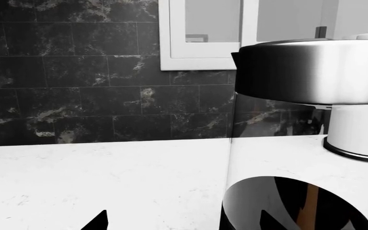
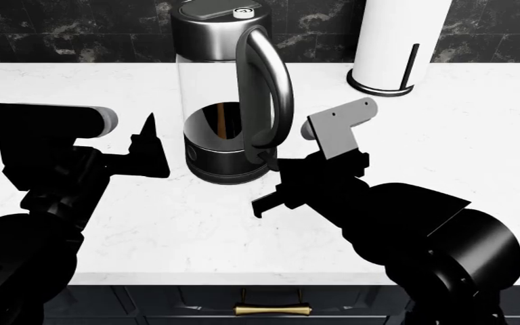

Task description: Press down the lever to turn on the electric kettle.

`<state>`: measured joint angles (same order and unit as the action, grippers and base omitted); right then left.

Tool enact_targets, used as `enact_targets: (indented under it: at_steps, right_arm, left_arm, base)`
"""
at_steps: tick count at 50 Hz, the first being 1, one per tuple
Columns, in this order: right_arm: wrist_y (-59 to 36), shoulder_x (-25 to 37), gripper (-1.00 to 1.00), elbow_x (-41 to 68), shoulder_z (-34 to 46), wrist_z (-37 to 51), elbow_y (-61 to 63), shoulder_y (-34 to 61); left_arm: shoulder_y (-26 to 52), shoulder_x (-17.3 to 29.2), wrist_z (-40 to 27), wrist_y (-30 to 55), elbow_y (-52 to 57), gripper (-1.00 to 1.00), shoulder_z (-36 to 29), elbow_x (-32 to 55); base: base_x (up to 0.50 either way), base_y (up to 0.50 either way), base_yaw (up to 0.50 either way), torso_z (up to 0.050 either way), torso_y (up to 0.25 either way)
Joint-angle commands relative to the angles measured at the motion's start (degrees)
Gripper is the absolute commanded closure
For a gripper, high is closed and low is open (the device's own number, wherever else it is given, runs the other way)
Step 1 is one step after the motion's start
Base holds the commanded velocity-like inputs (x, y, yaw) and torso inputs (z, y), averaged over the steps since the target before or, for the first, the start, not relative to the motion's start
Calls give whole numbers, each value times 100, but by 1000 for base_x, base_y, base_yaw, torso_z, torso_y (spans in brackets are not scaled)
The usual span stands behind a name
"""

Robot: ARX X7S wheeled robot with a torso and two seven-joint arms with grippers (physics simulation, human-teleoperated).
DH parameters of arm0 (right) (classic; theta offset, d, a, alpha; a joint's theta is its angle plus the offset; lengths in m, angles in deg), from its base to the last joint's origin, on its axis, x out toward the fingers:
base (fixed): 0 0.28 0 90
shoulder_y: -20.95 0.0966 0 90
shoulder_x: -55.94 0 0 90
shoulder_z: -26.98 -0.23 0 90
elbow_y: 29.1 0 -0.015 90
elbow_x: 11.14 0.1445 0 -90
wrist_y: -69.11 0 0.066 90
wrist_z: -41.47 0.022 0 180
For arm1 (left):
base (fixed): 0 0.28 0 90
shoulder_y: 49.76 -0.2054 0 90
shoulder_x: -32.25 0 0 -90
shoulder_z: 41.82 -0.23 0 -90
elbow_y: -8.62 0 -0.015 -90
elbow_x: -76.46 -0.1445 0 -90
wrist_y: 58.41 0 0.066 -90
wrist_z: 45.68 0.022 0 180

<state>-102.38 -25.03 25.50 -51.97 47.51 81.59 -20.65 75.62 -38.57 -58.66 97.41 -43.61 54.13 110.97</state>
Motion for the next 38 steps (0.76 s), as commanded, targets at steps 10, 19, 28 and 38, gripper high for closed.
enact_targets:
  at_steps: [10, 19, 28, 38]
  right_arm:
    - [-84, 21, 100, 70, 139, 109, -247, 60]
    - [-59, 60, 100, 87, 213, 150, -297, 62]
    - [-40, 100, 100, 132, 252, 181, -283, 41]
    - [-3, 126, 100, 192, 275, 206, -266, 32]
  left_arm:
    - [10, 11, -47, -23, -40, -100, -11, 52]
    - [-31, 19, -71, 2, 3, -100, 40, 115]
    - [-37, 31, -96, -4, 5, -100, 32, 137]
    - [-35, 46, -114, -20, -7, -100, 19, 152]
  base:
    - [0, 0, 0, 0, 0]
    - [0, 0, 0, 0, 0]
    - [0, 0, 0, 0, 0]
    - [0, 0, 0, 0, 0]
